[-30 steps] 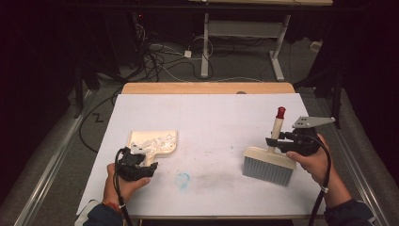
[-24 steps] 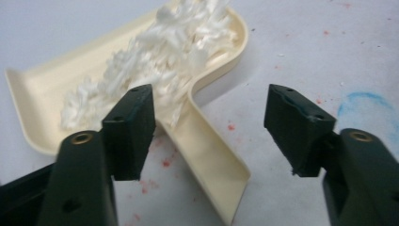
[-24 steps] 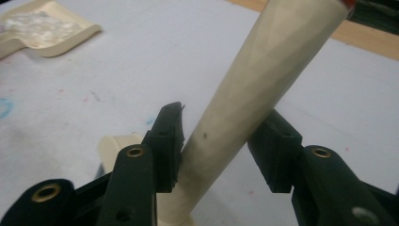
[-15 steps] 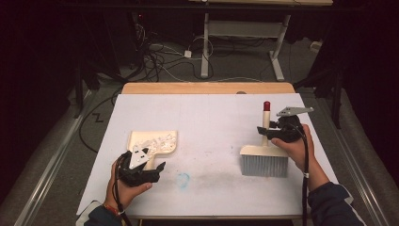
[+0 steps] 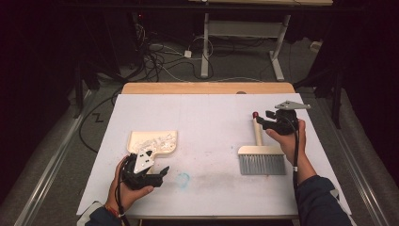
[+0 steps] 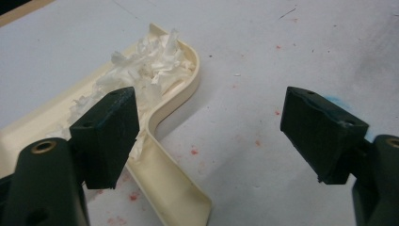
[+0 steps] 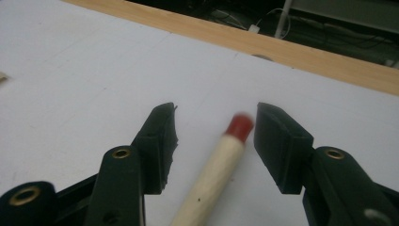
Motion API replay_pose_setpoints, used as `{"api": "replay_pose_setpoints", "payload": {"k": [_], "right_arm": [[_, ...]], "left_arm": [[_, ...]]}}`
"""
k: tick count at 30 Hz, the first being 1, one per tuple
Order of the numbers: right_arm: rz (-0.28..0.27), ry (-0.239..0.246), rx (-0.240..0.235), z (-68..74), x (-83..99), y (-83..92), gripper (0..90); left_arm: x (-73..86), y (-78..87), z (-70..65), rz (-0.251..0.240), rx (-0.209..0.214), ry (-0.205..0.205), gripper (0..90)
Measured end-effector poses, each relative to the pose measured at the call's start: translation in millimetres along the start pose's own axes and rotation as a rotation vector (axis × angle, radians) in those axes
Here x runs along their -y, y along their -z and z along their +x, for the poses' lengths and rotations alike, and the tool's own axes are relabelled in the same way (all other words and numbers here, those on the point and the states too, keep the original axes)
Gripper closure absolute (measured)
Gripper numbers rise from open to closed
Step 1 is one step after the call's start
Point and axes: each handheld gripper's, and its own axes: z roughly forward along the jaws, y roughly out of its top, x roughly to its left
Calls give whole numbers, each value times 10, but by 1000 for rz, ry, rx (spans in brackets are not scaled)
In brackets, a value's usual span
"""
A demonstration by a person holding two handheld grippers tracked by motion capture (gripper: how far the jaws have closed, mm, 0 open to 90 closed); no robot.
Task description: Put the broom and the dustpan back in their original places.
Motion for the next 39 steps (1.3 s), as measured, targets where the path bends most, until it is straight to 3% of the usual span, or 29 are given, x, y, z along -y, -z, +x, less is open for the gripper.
{"api": "replay_pose_setpoints", "payload": {"k": [11,14,29,32,39], "right_arm": [[-57,21,51,62,-17,59,367],[-74,27,96,106,-13,76,337],[-162,48,111,290,-67,247,198],[-173,59,90,331,-78,273,198],[-197,81,91,428,-102,346,211]], "left_arm": [[29,-9,-6,-2,-13,-12,194],[30,-4,-10,0,-14,-17,194],[35,11,-36,5,-35,-45,191],[35,11,-33,5,-36,-46,190],[31,11,-33,-2,-35,-62,190]]}}
